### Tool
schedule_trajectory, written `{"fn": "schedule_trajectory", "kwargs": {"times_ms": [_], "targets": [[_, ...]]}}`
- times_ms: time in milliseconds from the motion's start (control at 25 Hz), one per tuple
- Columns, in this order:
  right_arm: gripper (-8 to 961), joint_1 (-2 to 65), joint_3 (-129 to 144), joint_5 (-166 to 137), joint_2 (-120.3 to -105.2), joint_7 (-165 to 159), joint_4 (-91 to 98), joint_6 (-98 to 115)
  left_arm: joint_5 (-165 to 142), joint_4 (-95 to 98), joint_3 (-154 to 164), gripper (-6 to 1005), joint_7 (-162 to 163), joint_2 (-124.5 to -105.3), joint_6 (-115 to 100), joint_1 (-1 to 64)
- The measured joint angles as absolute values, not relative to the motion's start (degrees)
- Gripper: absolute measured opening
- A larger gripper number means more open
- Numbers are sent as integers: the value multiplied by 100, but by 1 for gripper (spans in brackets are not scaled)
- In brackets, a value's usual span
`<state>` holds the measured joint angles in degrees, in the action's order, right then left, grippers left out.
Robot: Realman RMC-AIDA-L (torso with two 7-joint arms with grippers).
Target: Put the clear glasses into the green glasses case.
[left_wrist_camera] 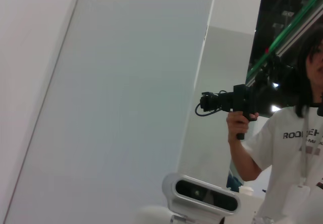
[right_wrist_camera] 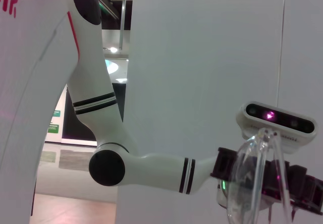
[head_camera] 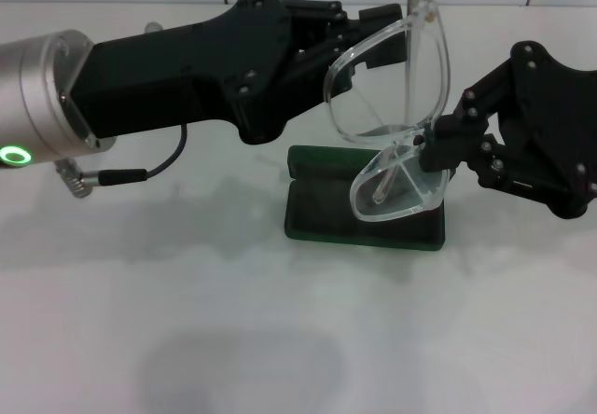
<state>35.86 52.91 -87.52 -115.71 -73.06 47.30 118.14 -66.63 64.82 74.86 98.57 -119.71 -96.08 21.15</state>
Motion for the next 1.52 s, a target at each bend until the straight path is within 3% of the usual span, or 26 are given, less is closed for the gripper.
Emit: {"fn": "schedule_trajectory", "kwargs": {"times_ms": [1520], "targets": [[48,3586,5363,-8674,-11584,-7135,4509,11937,-6267,6212,7691,62,9504,-11977,-9512,2204]]}}
